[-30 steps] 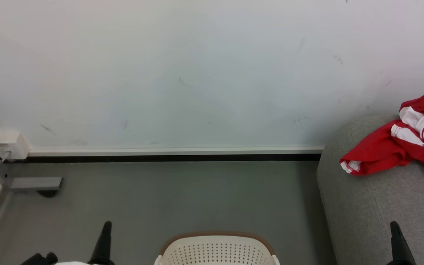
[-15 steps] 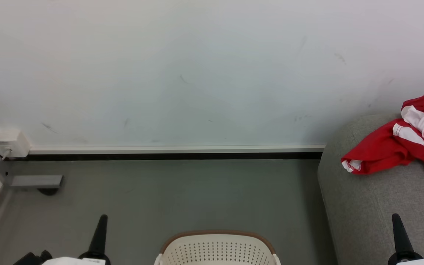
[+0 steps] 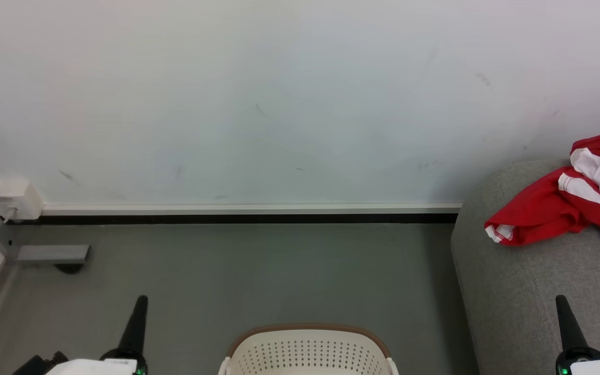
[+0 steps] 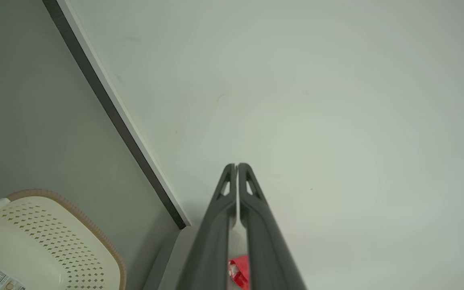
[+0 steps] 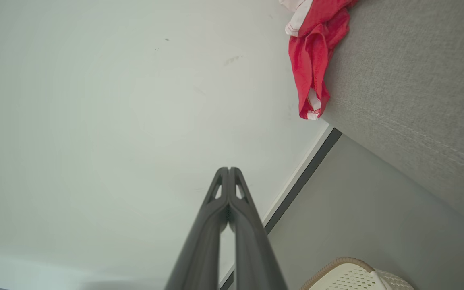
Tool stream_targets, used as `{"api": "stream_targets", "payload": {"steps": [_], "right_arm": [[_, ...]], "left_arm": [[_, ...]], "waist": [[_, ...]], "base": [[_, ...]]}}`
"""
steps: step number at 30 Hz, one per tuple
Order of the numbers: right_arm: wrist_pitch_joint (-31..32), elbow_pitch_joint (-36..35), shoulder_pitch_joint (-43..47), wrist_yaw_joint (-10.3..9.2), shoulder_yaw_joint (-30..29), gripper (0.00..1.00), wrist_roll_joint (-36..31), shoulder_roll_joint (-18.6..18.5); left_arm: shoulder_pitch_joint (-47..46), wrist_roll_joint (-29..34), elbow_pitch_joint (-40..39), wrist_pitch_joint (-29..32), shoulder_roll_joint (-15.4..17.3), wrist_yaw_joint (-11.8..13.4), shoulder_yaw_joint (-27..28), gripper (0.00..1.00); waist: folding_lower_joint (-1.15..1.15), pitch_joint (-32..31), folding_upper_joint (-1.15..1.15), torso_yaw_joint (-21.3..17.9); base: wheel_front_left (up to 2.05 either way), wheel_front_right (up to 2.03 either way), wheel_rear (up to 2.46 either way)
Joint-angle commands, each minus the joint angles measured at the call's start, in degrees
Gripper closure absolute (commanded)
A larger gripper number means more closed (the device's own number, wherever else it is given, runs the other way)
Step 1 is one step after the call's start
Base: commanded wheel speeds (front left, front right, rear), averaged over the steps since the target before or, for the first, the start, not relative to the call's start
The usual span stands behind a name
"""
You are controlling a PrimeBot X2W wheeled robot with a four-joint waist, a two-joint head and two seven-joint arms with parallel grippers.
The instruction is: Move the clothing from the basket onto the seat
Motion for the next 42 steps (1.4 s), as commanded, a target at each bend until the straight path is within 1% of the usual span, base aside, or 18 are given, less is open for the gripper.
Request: {"api": "stream_targets", "payload": {"steps": [1, 19, 39, 42], "right_arm": [[0.3, -0.6, -0.9, -0.11, -0.2, 1.0, 1.6, -0.6], [2.4, -0.8, -2.2, -0.12, -0.7, 1.0, 10.3, -0.6], [4.4, -0.9, -3.4, -0.15, -1.1, 1.0, 18.1, -0.6], [4.4, -0.9, -3.3, -0.15, -1.1, 1.0, 17.9, -0.6]], "left_arm": [[-0.9, -1.4, -0.6, 0.4, 0.2, -0.4, 0.5, 1.0], [-1.6, -9.4, -1.2, 2.6, 0.1, -0.7, 1.9, 1.0], [-2.3, -16.6, -1.8, 4.6, -0.1, -1.1, 3.2, 1.0], [-2.2, -16.4, -1.8, 4.6, -0.1, -1.1, 3.1, 1.0]], "waist": [[0.0, 0.0, 0.0, 0.0], [0.0, 0.5, 0.0, 0.3], [0.0, 1.1, 0.0, 0.5], [0.0, 1.1, 0.0, 0.5]], "base": [[0.0, 0.0, 0.0], [0.0, 0.0, 0.0], [0.0, 0.0, 0.0], [0.0, 0.0, 0.0]]}}
